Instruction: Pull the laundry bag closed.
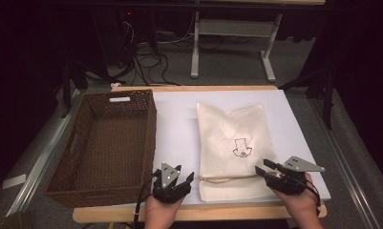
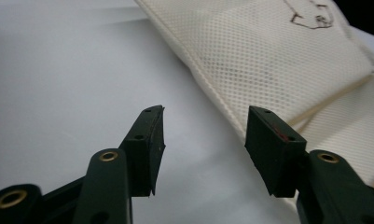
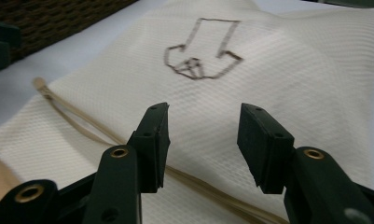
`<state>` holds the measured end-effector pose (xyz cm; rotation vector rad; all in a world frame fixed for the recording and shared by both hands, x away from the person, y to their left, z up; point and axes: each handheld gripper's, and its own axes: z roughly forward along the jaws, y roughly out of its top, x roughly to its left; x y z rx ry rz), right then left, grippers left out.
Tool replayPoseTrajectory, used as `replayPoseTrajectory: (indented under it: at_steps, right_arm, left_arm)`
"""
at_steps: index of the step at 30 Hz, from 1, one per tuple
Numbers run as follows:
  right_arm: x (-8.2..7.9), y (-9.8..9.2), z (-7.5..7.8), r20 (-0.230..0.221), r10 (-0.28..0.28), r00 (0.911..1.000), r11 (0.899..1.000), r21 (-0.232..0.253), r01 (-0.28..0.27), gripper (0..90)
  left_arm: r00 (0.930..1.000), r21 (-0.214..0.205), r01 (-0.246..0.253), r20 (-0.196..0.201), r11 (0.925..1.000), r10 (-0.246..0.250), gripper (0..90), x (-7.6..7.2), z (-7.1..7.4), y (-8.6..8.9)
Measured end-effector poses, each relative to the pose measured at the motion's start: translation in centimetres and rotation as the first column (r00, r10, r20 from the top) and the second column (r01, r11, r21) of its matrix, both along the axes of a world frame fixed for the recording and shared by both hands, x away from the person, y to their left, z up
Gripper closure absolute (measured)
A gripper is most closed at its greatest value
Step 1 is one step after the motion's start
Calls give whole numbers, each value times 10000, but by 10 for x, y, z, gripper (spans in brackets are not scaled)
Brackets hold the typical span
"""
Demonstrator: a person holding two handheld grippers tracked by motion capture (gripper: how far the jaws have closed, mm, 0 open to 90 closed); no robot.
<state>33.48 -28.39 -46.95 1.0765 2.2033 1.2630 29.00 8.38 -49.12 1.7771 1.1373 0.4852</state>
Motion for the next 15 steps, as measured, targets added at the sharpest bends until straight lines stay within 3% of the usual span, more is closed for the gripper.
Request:
replayPoseTrajectory:
  at_steps: [3,7,11,15]
  right_arm:
    - [-3,19,0,-81,455,9989,9989,111,-454,566]
    - [-6,48,-3,-159,1171,9930,9931,-29,-1172,597]
    - [-9,76,-8,-302,1768,9838,9842,-34,-1770,635]
    - [-8,100,-11,-331,2320,9722,9726,-59,-2323,664]
  left_arm:
    - [9997,616,108,192,9980,-120,474,-8,-2,3]
    - [9991,304,-116,420,9995,103,470,-10,3,3]
    - [9999,146,-133,66,9998,132,471,-9,1,2]
    - [9996,-56,-279,60,9996,279,469,-6,0,6]
